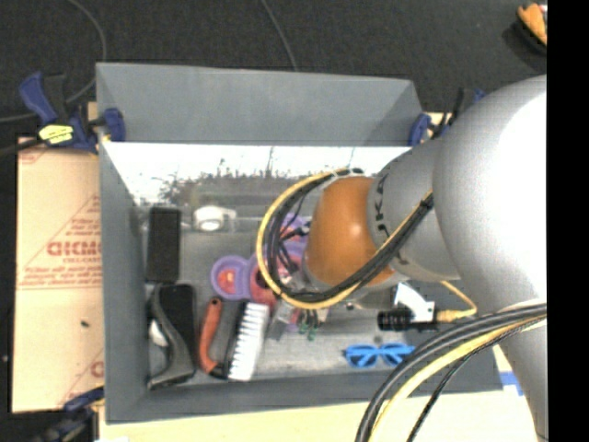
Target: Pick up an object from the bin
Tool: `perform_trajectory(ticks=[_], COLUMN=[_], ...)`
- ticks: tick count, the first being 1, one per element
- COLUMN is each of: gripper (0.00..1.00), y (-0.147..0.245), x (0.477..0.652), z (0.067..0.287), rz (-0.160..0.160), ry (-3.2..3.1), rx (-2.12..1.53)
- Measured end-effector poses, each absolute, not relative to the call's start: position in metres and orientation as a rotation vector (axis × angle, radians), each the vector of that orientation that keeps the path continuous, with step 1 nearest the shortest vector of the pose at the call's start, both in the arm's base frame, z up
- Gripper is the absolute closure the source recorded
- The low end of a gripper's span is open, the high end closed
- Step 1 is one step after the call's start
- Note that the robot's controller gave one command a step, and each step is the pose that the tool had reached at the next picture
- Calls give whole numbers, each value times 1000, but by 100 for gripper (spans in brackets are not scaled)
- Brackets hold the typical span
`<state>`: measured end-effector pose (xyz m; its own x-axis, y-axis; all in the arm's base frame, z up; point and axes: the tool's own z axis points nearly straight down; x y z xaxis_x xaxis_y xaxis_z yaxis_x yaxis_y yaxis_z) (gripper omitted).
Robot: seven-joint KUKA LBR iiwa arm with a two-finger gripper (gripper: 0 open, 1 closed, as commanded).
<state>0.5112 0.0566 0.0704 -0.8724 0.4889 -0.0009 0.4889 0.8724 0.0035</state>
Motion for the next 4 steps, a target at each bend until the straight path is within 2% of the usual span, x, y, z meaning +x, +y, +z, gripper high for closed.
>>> perform_trajectory(ticks=[3, 4], gripper=[100, 100], y=[57, 56], x=[511, 510], z=[74, 94], rz=[5, 3], ry=[3034, 3037], rx=[811, 809])
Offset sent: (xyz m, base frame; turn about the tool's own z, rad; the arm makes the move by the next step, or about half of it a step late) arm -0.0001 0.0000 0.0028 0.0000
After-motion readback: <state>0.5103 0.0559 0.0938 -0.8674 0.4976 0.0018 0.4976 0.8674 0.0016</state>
